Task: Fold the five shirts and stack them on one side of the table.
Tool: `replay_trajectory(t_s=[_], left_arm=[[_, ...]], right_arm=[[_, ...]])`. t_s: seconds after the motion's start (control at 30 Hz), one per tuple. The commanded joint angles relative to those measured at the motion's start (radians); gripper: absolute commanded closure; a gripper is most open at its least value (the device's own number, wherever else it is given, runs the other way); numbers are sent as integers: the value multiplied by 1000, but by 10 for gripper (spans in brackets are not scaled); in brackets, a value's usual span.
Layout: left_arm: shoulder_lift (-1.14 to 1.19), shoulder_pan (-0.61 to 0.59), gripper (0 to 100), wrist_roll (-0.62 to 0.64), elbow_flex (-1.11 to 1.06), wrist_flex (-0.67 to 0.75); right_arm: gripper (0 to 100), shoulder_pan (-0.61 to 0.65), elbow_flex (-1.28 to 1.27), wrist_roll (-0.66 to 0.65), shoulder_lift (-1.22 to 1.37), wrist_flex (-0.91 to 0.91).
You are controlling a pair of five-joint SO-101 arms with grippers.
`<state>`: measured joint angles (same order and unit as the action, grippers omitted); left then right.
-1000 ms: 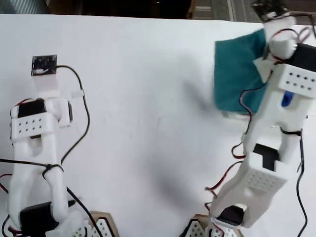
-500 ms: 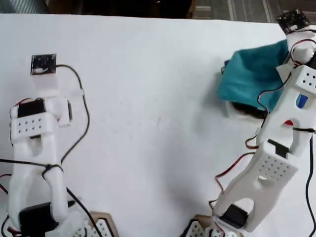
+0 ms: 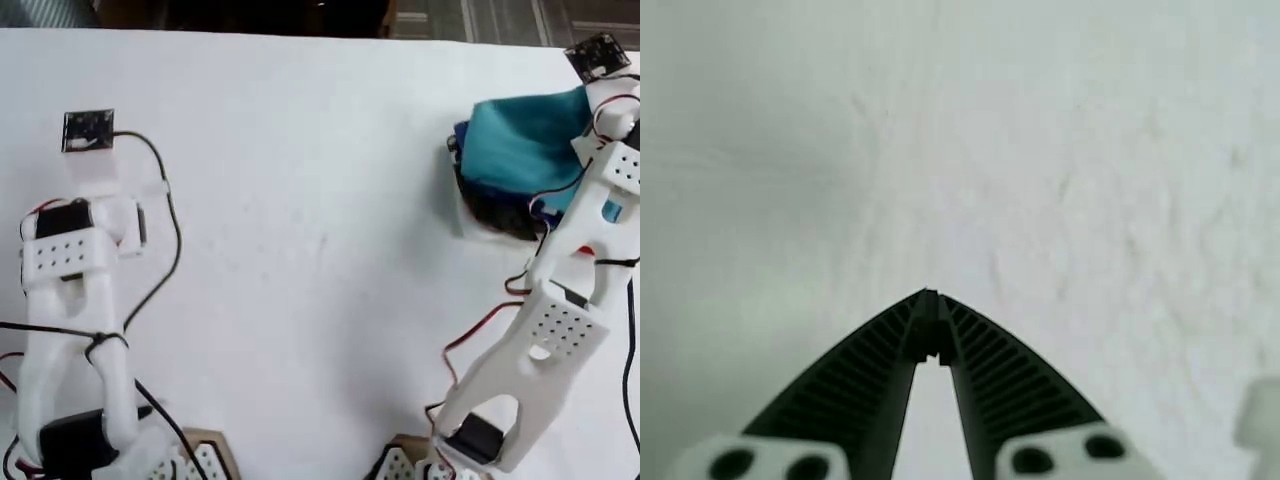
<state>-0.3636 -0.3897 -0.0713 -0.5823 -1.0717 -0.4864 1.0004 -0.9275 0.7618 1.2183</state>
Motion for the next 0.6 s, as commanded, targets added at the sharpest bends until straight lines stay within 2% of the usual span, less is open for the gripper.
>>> replay_trajectory(t_s=[0.0, 0.23, 0.43, 0.57], left_arm=[[-40, -8, 974, 6, 5, 15], [-40, -5, 974, 6, 5, 15], [-40, -6, 974, 6, 5, 11], [-40, -8, 974, 6, 5, 11]], right_arm=[[974, -28, 28, -8, -12, -61], [964, -28, 18, -8, -10, -42], [721, -36, 28, -2, -18, -12], [717, -33, 77, 3, -27, -13]])
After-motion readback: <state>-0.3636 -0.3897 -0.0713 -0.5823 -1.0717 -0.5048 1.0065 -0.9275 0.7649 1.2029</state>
